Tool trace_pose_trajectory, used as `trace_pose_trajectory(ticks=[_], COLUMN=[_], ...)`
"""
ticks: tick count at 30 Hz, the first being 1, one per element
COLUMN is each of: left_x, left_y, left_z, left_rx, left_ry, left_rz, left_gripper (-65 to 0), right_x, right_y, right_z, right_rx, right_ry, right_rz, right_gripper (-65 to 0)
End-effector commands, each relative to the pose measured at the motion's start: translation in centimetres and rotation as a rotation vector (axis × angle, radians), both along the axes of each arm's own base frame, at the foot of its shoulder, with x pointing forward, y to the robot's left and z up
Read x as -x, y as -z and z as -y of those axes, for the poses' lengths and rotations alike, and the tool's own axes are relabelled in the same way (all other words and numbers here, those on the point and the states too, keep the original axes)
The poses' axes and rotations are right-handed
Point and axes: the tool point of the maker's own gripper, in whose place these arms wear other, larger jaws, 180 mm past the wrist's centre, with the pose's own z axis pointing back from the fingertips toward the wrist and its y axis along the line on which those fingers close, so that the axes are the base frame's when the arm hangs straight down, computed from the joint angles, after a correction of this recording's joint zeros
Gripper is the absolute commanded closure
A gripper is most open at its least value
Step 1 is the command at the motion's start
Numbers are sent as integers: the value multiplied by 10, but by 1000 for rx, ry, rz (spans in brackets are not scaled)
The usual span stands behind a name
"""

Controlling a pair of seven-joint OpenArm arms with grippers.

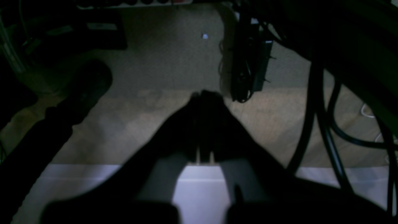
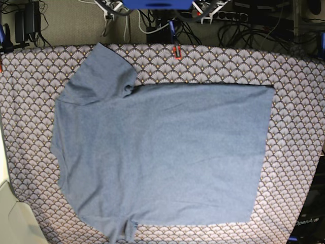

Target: Fold the T-shirt properly

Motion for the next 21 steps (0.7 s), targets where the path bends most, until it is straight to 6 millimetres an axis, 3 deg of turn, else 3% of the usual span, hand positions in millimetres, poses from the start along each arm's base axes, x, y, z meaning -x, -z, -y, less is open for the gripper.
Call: trace_pose_trajectory(ticks=[1,4,7,11,17,21], left_x=[16,25,42,49,28,5], left_y=[0,-3,-10,-31,-94,-153], left_z=[2,3,-9,-23,-35,-35], left_rx=[4,9,-5,-17,-16,2], left_ry=[-1,3,3,18,62,102], left_rz=[-21,36,93,197,408,559], left_gripper=[-3,-3,-3,-3,-3,-3], right_x=[12,22,30,31,15,-6], right_y=[-1,-7,-18,-51,-117,-168], right_z=[-1,8,14,29,34,39], right_rx=[-8,8,20,46,60,70], right_ry=[-2,-6,-13,-36,-67,-103], right_rz=[-16,25,81,200,375,494], right_gripper=[0,0,0,0,0,0])
